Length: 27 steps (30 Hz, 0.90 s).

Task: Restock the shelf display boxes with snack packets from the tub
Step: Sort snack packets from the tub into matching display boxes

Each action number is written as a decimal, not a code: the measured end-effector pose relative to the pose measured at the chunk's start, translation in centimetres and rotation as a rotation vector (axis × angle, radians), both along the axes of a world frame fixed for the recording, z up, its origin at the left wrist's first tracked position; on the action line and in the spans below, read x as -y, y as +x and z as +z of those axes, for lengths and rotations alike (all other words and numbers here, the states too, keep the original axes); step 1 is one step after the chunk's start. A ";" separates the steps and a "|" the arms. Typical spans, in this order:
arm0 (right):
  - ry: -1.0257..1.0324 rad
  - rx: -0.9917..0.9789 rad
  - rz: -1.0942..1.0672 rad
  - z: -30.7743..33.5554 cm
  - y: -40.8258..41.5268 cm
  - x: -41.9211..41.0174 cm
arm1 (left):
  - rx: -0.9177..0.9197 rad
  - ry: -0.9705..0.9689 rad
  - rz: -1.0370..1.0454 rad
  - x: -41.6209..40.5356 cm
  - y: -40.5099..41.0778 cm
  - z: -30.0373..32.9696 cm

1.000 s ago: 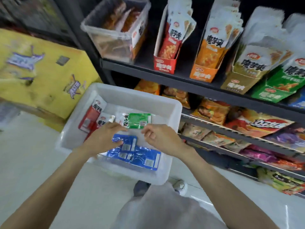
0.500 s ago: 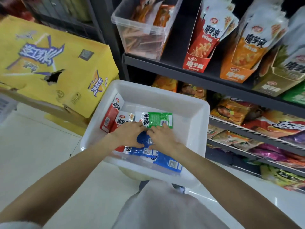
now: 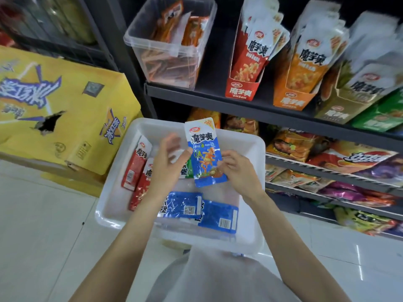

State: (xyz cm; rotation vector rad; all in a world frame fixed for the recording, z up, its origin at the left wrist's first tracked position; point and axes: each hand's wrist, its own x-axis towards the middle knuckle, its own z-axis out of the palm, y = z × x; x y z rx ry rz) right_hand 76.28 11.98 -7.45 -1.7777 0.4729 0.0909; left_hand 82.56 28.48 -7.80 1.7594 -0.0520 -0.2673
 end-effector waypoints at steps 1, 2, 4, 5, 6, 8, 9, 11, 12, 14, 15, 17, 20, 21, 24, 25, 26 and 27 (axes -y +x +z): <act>0.073 0.004 -0.020 0.3 -0.5 0.4 | -0.165 -0.107 -0.052 0.8 -0.1 0.4; 0.123 0.004 -0.034 0.6 -0.9 0.7 | -0.266 -0.147 -0.115 1.5 -0.2 0.6; 0.192 0.008 -0.068 0.8 -1.5 1.5 | -0.263 -0.103 -0.236 2.7 -0.5 0.4; 0.201 0.019 -0.089 0.9 -1.8 2.1 | -0.219 -0.074 -0.281 3.3 -0.7 0.3; 0.187 0.033 -0.118 1.1 -2.0 2.8 | -0.171 -0.045 -0.315 3.9 -0.7 0.3; 0.126 0.071 -0.197 1.5 -2.8 4.5 | -0.064 0.054 -0.405 5.1 -0.9 0.4; 0.075 0.086 -0.243 2.0 -3.3 5.6 | 0.004 0.121 -0.460 5.9 -1.1 0.6; -0.102 0.115 -0.316 3.3 -4.7 7.9 | 0.141 0.263 -0.571 7.8 -1.7 1.1; -0.183 0.132 -0.336 3.9 -5.6 9.3 | 0.211 0.339 -0.623 9.0 -2.2 1.6; -0.258 0.147 -0.326 5.1 -7.6 12.1 | 0.358 0.455 -0.703 11.7 -3.4 2.6; -0.270 0.148 -0.304 5.6 -8.5 13.6 | 0.424 0.479 -0.732 13.2 -3.9 3.0; -0.258 0.126 -0.288 6.2 -10.5 16.5 | 0.522 0.472 -0.778 16.1 -4.8 3.6; -0.171 0.141 -0.365 6.5 -13.7 21.3 | 0.661 0.447 -0.826 21.1 -6.2 4.3; -0.162 0.150 -0.369 6.7 -14.7 22.7 | 0.721 0.433 -0.839 22.8 -6.7 4.7; -0.184 0.140 -0.381 7.3 -17.3 26.5 | 0.877 0.410 -0.902 28.2 -8.3 5.8; -0.189 0.145 -0.392 7.4 -18.1 27.5 | 0.914 0.406 -0.913 29.9 -8.8 6.1; -0.209 0.158 -0.418 7.5 -18.7 28.7 | 0.937 0.382 -0.905 31.6 -9.1 6.3; -0.250 0.181 -0.458 7.8 -19.3 29.6 | 0.943 0.341 -0.883 33.1 -9.4 6.4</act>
